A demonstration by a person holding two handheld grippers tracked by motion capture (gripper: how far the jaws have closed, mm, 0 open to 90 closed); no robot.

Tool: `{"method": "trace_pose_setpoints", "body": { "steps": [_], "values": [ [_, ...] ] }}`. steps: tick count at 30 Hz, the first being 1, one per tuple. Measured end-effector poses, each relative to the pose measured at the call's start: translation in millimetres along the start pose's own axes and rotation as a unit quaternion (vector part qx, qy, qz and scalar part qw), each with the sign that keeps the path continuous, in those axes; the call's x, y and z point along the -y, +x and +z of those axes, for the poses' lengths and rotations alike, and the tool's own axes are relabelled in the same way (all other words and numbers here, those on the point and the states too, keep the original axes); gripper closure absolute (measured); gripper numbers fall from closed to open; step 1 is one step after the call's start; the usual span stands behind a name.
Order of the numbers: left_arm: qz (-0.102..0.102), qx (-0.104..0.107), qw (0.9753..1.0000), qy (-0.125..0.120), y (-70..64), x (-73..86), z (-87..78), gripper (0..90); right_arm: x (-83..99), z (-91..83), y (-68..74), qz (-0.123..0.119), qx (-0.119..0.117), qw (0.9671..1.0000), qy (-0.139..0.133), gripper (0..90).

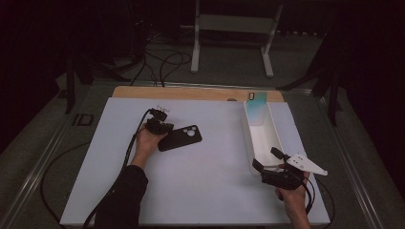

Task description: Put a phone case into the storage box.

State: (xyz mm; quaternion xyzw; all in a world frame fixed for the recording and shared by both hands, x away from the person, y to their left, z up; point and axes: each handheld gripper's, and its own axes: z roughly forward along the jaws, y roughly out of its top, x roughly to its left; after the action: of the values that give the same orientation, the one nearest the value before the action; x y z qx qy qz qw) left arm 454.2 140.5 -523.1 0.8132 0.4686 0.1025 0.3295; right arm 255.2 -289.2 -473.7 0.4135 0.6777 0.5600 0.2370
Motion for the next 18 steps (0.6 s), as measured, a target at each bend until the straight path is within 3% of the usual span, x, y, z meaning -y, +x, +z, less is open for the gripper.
{"method": "trace_pose_setpoints", "body": {
  "steps": [5,9,13,18],
  "values": [
    [-0.005,0.015,0.9998,-0.009,-7.5,23.6,-16.1,90.0,0.2,1.5,1.8,-0.004,-0.002,1.0,0.001,9.5],
    [0.011,0.023,0.9996,-0.009,-18.2,39.6,-27.9,90.0,-0.2,2.7,2.8,-0.007,-0.003,1.0,0.004,9.5],
    [0.035,0.007,0.9994,-0.001,-27.3,43.8,-32.4,89.9,-0.7,4.2,3.5,-0.01,-0.002,0.9999,0.005,9.5],
    [0.034,-0.005,0.9994,-0.005,-29.4,44.2,-33.7,84.8,-1.1,4.3,3.4,-0.012,0.003,0.9999,0.006,9.5]
  ]
}}
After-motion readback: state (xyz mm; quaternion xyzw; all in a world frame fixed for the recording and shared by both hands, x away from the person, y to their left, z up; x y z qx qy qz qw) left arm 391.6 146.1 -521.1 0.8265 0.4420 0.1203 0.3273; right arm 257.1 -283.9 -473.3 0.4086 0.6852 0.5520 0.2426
